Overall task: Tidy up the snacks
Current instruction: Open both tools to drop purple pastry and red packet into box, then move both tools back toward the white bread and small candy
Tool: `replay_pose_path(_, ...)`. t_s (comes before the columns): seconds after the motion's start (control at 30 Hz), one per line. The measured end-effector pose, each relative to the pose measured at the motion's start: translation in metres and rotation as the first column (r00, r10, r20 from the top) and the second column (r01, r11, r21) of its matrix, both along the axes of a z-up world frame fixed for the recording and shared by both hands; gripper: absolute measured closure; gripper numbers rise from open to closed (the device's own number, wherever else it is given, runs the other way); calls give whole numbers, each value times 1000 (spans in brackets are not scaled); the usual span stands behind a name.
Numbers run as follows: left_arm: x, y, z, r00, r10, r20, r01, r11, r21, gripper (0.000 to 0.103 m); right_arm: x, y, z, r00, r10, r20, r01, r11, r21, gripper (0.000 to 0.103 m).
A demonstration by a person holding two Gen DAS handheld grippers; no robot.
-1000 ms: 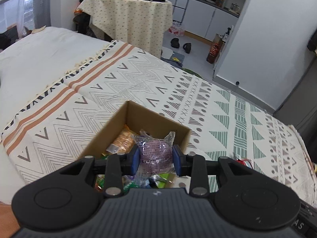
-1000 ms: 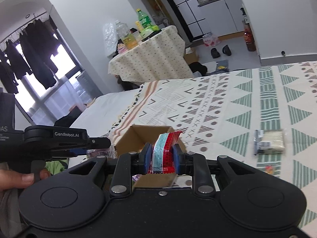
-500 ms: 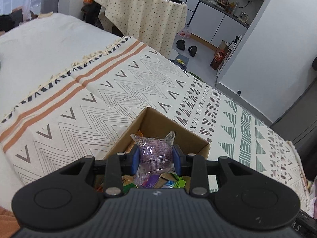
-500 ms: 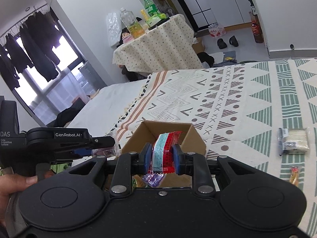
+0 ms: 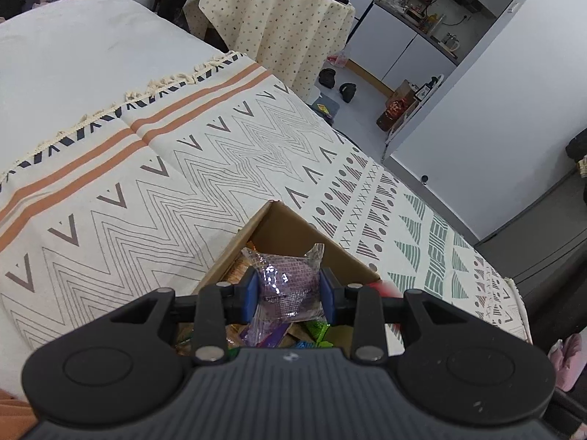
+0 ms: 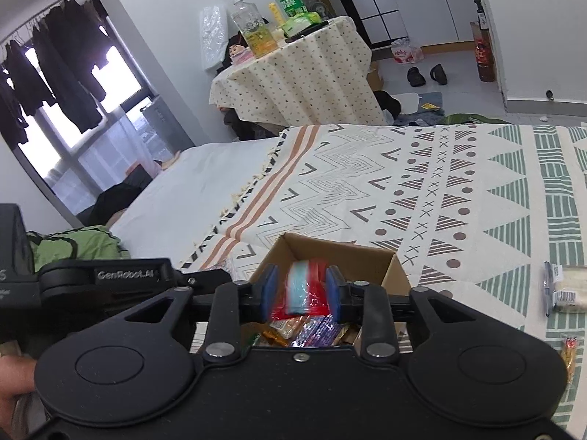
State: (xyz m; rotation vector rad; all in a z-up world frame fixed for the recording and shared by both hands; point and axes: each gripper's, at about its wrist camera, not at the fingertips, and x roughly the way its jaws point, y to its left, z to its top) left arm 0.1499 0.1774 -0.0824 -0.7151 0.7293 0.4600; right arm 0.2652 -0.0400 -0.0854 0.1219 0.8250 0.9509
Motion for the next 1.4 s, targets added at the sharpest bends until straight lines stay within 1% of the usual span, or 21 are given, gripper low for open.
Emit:
replay_pose_path(0.13, 2, -3, -4, 1000, -27, 3, 27, 999, -28, 69, 2, -7, 1, 999, -44, -3, 44, 999, -18, 70)
replay_pose_path(0.27, 2, -8, -8, 999, -54, 6, 55, 997, -50, 69, -3, -22, -2, 996, -85, -11, 84, 995, -50, 70)
replay_pose_path(0.37, 2, -13, -11, 997, -72, 5, 72, 995, -71, 69, -7, -33, 0, 993, -114, -16, 113, 992, -57, 69)
replay_pose_path(0.5, 2, -22, -6, 994, -107, 6, 107, 990, -89, 69, -13, -45, 6, 989, -145, -14, 144, 988, -61, 68)
replay_pose_path(0.67, -2, -32, 7, 990, -137, 15, 138, 985, -102, 60, -21, -61, 19, 984, -176, 8, 177, 983, -41, 64)
replay_pose_path(0.73, -6, -35, 13, 991, -132, 20, 133, 987, -89, 52, -24, -67, 25, 982, -186, 23, 187, 982, -32, 62)
replay_pose_path(0.83, -11, -40, 20, 992, -125, 15, 126, 990, -62, 44, -27, -82, 29, 976, -213, 33, 214, 977, -23, 57)
replay_pose_path(0.87, -12, -42, 22, 992, -127, 11, 128, 990, -56, 42, -28, -87, 29, 975, -221, 35, 222, 975, -23, 55)
replay_pose_path(0.97, -15, -49, 26, 991, -136, -1, 136, 990, -43, 33, -33, -103, 30, 969, -245, 41, 246, 969, -24, 48)
replay_pose_path(1.03, -17, -55, 28, 990, -143, -8, 143, 989, -32, 25, -36, -113, 29, 965, -259, 40, 260, 965, -29, 44)
replay_pose_path(1.1, -18, -62, 30, 989, -150, -15, 150, 988, -19, 20, -38, -121, 28, 961, -273, 39, 275, 961, -34, 37)
replay_pose_path(1.4, -14, -90, 30, 980, -198, -34, 198, 980, 4, 14, -45, -162, 22, 939, -340, 40, 342, 939, -39, 19)
